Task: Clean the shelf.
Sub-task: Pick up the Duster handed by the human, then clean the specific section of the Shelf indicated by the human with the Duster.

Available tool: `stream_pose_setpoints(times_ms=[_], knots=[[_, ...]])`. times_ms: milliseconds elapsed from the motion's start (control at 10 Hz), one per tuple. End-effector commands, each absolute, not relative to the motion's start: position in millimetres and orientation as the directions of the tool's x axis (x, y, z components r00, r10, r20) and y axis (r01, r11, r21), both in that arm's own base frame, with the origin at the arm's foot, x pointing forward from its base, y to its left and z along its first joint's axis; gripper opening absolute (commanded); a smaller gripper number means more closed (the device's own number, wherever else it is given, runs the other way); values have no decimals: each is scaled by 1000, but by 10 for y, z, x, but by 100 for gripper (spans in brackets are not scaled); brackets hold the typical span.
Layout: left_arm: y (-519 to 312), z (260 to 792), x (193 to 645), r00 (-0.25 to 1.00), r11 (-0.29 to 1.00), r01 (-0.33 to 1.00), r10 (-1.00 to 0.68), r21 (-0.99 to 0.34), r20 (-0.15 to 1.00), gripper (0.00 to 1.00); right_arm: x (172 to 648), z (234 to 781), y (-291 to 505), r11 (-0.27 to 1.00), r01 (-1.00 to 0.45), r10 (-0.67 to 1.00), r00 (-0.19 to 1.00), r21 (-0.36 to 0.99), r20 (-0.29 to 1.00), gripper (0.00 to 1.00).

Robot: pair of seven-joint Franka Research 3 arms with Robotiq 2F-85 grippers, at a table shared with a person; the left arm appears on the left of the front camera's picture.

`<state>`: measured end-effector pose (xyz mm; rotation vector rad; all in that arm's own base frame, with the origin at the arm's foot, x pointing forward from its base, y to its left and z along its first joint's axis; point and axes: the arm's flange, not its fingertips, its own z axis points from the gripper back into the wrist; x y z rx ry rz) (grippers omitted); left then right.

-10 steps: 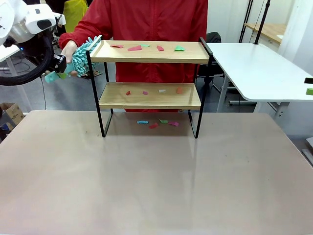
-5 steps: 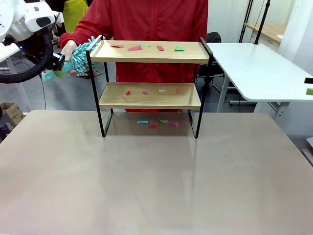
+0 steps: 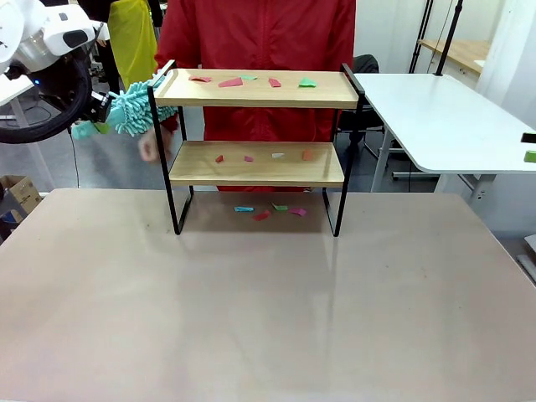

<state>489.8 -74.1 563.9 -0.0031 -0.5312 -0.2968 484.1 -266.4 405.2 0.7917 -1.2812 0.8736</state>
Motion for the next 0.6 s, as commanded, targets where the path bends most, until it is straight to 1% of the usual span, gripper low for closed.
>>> stream_pose_setpoints(times_ms=[0, 500], knots=[[-735, 5661, 4899, 816, 956, 284, -283, 77, 504, 0, 4840, 4089, -2646, 462, -887, 106, 66, 9, 992, 100], [-735, 5661, 4899, 816, 956, 284, -283, 77, 504, 0, 4840, 4089, -2646, 462, -887, 106, 66, 9, 992, 100]])
